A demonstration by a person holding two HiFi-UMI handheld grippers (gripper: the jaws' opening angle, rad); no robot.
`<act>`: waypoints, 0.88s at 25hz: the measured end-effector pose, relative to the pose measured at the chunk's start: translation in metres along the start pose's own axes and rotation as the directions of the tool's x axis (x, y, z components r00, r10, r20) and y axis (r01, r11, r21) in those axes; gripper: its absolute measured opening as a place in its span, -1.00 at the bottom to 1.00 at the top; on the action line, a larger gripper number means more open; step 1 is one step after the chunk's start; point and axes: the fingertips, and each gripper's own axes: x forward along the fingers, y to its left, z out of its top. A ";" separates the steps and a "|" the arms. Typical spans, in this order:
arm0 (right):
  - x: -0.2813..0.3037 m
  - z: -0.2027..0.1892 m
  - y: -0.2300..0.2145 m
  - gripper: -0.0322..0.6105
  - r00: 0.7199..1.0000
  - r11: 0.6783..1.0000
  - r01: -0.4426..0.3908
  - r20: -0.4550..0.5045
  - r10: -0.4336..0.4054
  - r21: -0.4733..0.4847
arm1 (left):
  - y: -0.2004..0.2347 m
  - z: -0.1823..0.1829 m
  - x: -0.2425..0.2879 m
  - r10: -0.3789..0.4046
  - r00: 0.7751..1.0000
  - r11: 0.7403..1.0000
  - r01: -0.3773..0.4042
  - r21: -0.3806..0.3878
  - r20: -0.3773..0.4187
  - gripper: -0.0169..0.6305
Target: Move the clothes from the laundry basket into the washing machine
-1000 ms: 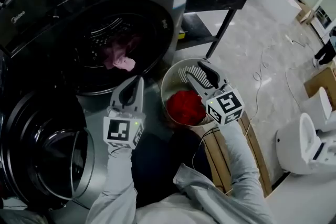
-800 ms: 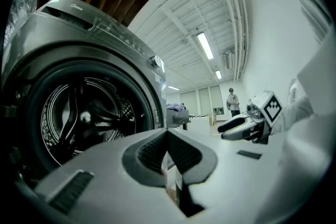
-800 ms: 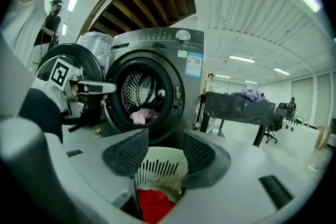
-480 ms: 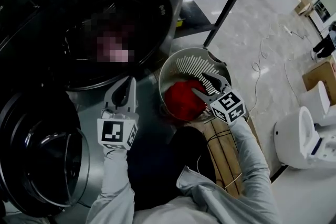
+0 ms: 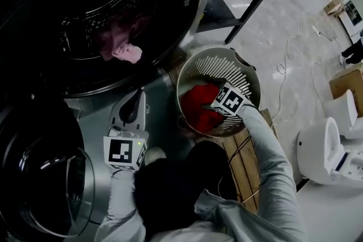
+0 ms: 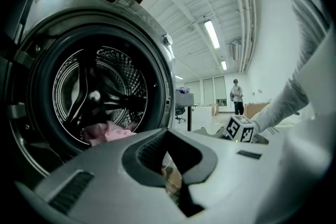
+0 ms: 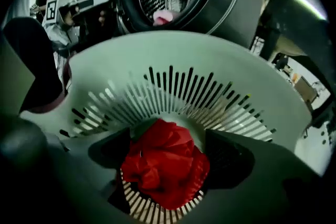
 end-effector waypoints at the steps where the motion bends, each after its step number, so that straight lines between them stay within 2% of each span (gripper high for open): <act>1: 0.014 -0.009 0.001 0.44 0.998 0.999 -0.025 -0.061 0.023 -0.032 | 0.002 -0.003 0.001 0.000 1.000 1.000 0.000 0.002 -0.004 -0.89; 4: 0.053 -0.043 0.005 0.50 0.971 0.990 -0.093 -0.229 0.066 -0.106 | 0.009 -0.011 0.004 0.007 1.000 1.000 -0.007 0.007 -0.013 -0.89; 8: 0.095 -0.082 0.013 0.54 0.931 0.977 -0.164 -0.349 0.107 -0.139 | 0.018 -0.024 0.012 0.013 1.000 1.000 -0.013 0.013 -0.026 -0.89; 14: 0.135 -0.119 0.017 0.55 0.897 0.969 -0.192 -0.428 0.108 -0.158 | 0.024 -0.037 0.018 0.016 0.999 1.000 -0.015 0.015 -0.045 -0.89; 18: 0.156 -0.129 0.025 0.55 0.871 0.944 -0.248 -0.477 0.118 -0.218 | 0.025 -0.043 0.020 0.018 0.998 1.000 -0.016 0.021 -0.056 -0.89; 22: 0.163 -0.132 0.025 0.55 0.856 0.935 -0.288 -0.492 0.156 -0.204 | 0.027 -0.049 0.021 0.015 0.996 1.000 -0.015 -0.006 -0.090 -0.89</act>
